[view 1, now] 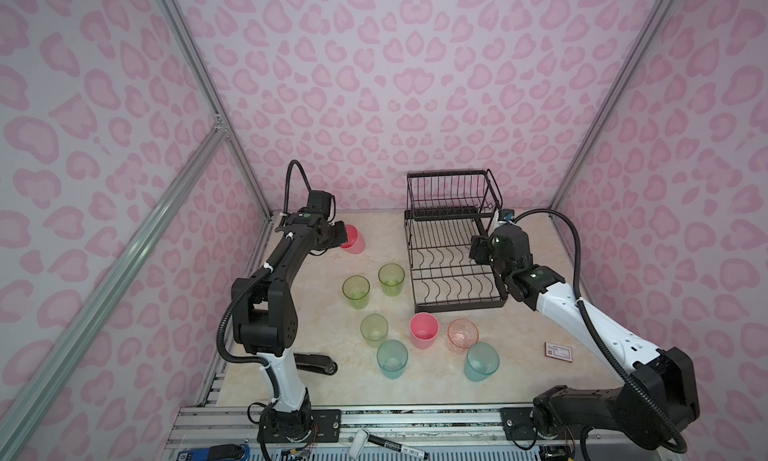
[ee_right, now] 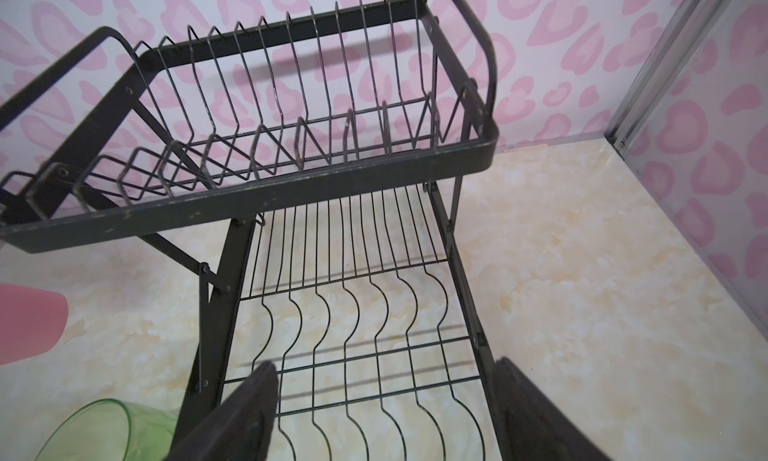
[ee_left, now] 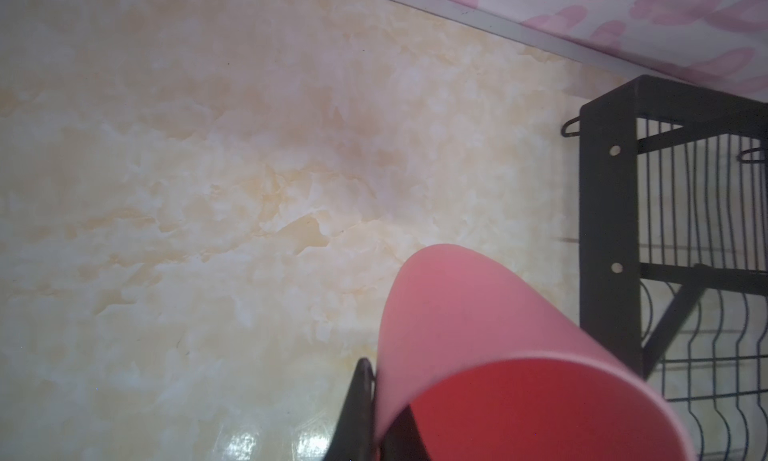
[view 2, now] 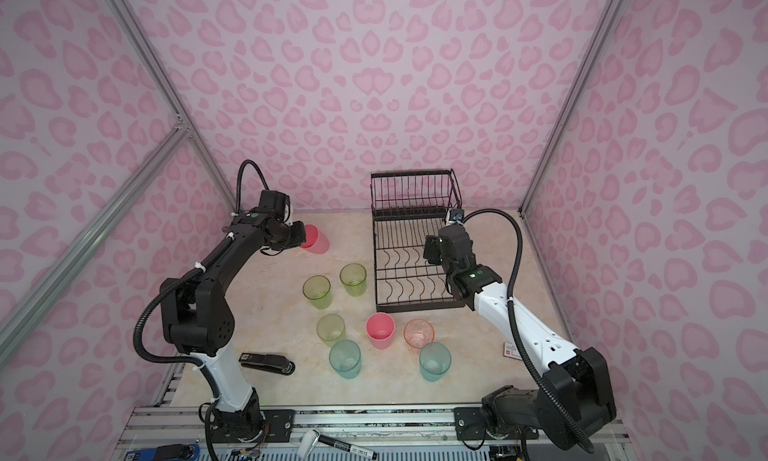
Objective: Load the cups into the dish rack
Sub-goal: 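Lift the pink cup with the left gripper while the right gripper approaches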
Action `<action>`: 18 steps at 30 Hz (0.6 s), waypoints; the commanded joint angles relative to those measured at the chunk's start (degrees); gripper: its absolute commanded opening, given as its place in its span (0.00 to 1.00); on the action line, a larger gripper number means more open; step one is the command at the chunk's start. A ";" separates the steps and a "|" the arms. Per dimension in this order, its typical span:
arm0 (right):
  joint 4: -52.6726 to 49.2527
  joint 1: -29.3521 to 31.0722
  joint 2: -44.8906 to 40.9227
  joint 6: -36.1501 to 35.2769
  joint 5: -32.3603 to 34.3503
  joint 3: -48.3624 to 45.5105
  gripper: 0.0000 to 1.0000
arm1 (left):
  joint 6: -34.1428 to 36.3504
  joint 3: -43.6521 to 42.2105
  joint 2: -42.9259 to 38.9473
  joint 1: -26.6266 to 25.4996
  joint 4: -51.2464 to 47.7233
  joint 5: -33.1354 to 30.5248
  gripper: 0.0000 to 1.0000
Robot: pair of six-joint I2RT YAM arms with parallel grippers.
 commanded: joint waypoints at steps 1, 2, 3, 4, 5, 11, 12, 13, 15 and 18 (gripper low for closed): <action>-1.32 0.19 0.16 0.66 -0.99 1.04 0.80 | -1.01 -0.72 -3.39 0.07 3.15 4.93 0.05; -1.55 0.31 0.19 0.81 -1.20 1.33 0.80 | -1.44 -1.09 -4.44 0.08 3.76 6.17 0.04; -1.71 0.43 0.17 1.05 -1.34 1.65 0.80 | -1.70 -1.42 -5.21 0.04 4.50 7.17 0.04; -2.04 0.68 0.17 1.23 -1.42 2.03 0.80 | -2.20 -1.91 -6.31 0.04 5.33 8.36 0.04; -2.04 0.99 0.08 1.00 -1.90 2.58 0.80 | -2.70 -2.36 -7.32 0.03 6.08 9.41 0.04; -3.35 4.69 -0.60 0.47 -1.08 6.88 0.82 | -6.21 -5.60 -13.08 0.07 11.23 16.33 0.03; -3.49 5.04 -0.55 0.61 -1.31 7.72 0.82 | -6.65 -6.00 -13.89 0.07 12.15 17.06 0.03; -3.55 5.29 -0.45 1.06 -2.10 8.69 0.82 | -7.26 -6.35 -14.84 0.07 13.05 17.72 0.03; -3.35 5.40 -0.13 2.20 -4.18 10.40 0.82 | -8.20 -6.73 -16.36 0.05 14.53 19.12 0.03; -2.54 5.45 1.06 3.68 -7.46 13.18 0.82 | -10.17 -7.59 -19.34 0.07 17.50 19.63 0.03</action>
